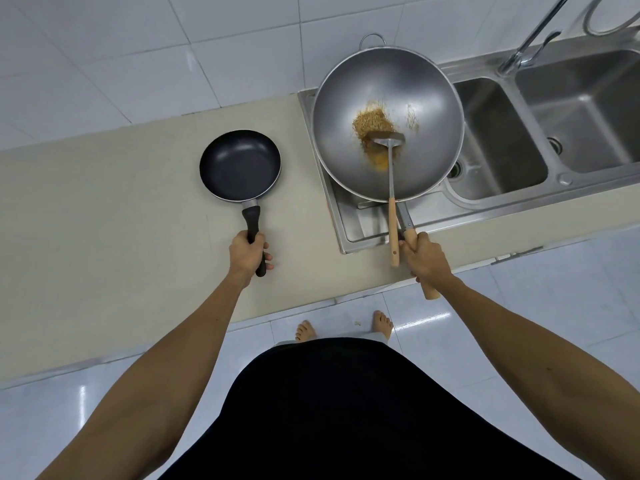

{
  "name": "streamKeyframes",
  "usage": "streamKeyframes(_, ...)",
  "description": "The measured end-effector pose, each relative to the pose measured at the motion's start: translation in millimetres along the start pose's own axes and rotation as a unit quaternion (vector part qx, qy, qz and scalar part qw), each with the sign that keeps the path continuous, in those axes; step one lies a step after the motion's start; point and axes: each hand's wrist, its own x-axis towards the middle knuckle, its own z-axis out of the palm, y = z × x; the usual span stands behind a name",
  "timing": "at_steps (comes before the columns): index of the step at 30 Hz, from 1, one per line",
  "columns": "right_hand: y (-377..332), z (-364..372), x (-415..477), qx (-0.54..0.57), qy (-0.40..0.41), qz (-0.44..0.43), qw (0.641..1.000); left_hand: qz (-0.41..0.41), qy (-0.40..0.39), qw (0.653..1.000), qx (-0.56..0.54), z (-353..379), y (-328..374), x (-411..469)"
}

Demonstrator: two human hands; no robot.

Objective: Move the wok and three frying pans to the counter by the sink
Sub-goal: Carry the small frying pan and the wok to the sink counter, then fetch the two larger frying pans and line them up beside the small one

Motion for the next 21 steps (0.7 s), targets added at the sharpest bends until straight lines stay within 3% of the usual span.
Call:
streamKeyframes(5,1,-1,-5,0.002,0.010,0.011,1.000,0.006,-0.002,0.999,0.043,-2,3,-1)
streamKeyframes(11,9,-4,-10,-0.004,0.010,0.001,1.000,0.060,0.027,0.980,0.190,-3,15,5)
streamKeyframes(15,13,-12,-17,0.000,0.024,0.000,1.000,0.161,0.083,0.930,0.319,7,39,-1)
streamKeyframes(21,25,-38,-28,0.018,0.065,0.000,0.998,0.344,-0.004,0.850,0.399,49,80,-16)
